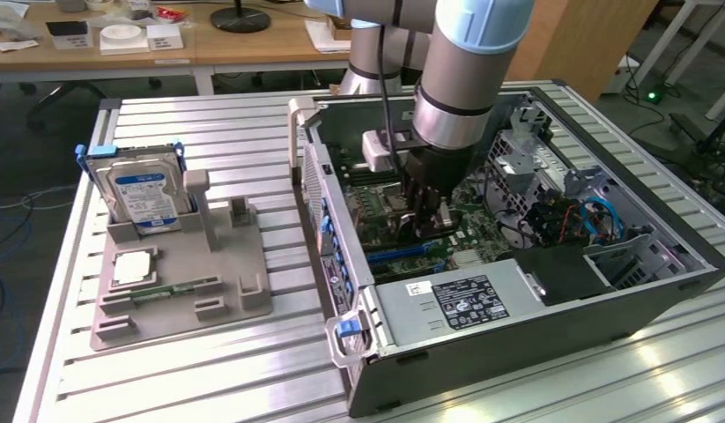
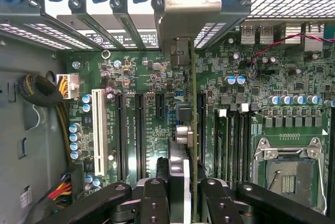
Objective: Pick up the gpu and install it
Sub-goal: 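Insert the gpu into the slot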
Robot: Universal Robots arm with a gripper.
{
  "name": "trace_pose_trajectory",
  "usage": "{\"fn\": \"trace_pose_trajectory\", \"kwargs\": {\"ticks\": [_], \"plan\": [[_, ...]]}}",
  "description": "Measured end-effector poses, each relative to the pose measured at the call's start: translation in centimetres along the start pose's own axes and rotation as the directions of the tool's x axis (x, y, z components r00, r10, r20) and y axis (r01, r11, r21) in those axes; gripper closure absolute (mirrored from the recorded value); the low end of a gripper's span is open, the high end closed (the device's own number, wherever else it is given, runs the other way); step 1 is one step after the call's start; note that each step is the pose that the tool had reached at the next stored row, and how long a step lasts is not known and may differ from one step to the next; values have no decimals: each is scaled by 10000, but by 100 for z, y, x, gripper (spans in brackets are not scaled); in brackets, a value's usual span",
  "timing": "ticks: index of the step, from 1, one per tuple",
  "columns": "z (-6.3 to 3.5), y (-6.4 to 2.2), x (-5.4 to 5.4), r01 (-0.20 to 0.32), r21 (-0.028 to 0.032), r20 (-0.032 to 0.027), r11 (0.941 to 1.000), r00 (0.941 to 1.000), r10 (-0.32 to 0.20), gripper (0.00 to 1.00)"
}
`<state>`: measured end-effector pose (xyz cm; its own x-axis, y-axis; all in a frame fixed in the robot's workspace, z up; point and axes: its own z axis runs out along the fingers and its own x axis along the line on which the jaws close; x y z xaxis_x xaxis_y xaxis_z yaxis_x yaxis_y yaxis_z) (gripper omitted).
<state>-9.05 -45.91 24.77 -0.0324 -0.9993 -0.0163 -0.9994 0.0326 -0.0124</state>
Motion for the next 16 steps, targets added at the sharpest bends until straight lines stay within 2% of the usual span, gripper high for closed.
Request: {"fn": "trace_pose_trajectory", "kwargs": {"ticks": [16], "plan": [[74, 35, 2, 1, 5, 1, 10000, 10000, -1, 72]]}}
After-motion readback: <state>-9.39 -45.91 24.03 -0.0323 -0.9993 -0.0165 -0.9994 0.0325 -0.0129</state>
